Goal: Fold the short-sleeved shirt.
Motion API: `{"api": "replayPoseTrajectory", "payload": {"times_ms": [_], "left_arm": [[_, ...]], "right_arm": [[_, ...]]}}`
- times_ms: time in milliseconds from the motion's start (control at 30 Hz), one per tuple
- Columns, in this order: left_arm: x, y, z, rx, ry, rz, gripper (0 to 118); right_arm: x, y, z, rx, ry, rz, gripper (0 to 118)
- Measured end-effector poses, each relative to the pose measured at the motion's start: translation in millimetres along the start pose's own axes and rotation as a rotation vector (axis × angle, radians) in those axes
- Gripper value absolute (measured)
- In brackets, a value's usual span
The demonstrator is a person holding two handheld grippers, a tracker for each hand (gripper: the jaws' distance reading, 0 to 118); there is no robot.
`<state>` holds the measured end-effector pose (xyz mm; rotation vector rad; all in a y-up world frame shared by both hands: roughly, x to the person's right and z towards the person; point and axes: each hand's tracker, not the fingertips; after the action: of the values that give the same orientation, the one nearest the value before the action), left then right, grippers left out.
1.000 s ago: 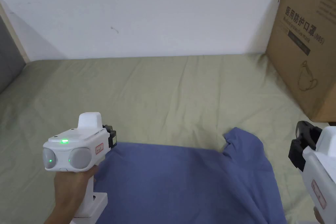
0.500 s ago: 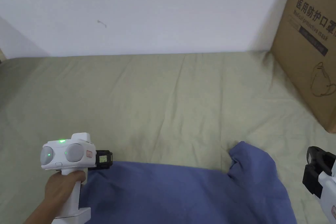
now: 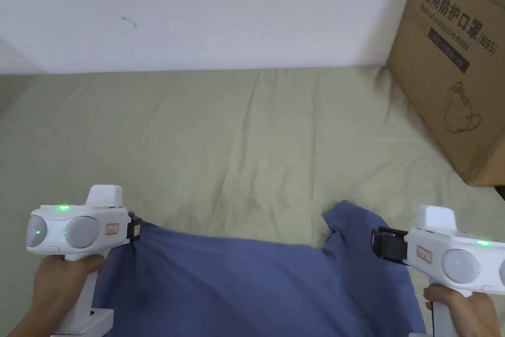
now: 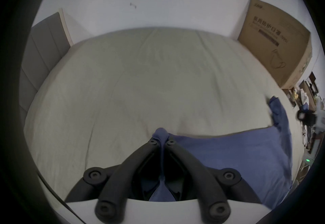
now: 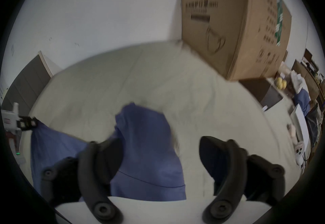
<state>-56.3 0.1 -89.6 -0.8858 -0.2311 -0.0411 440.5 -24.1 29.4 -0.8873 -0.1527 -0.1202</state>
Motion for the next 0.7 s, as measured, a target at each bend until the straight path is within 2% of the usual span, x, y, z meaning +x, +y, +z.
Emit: {"api": "replayPoseTrajectory", "payload": {"times_ms": [100,133,200,300,333,367,400,433,500,700], "left_arm": [[0,4,26,0.026,-0.02,-0.005,0],[1,6,33,0.034,-0.023,-0.009,0],[1,5,44,0.044,-0.025,-0.015,0],[-3,2,53,0.053,-0.032,-0.009,0],[-4,1,55,0.053,-0.034,-0.005,0],[-4,0,60,0.052,-0.036,0.002,0],[-3,-2,64,0.052,-0.034,0.01,0],[-3,-4,68,0.056,-0.028,0.018,0],[-4,-11,78,0.066,-0.024,0.029,0],[-9,-19,130,0.124,-0.015,0.072,0]], "right_arm": [[1,-6,-33,-0.084,-0.041,0.027,94],[1,-8,-43,-0.127,-0.04,0.025,88],[-7,-17,-48,-0.215,-0.058,0.045,65],[-17,-28,-25,-0.119,-0.042,0.012,54],[-20,-29,-21,-0.131,-0.018,0.008,34],[-21,-30,-17,-0.133,0.01,0.018,5],[-26,-32,-10,-0.126,-0.013,0.009,2],[-21,-29,-8,-0.102,-0.024,0.044,2],[-23,-27,14,-0.039,-0.026,0.066,2],[-22,-4,110,0.176,0.05,0.107,2]]}}
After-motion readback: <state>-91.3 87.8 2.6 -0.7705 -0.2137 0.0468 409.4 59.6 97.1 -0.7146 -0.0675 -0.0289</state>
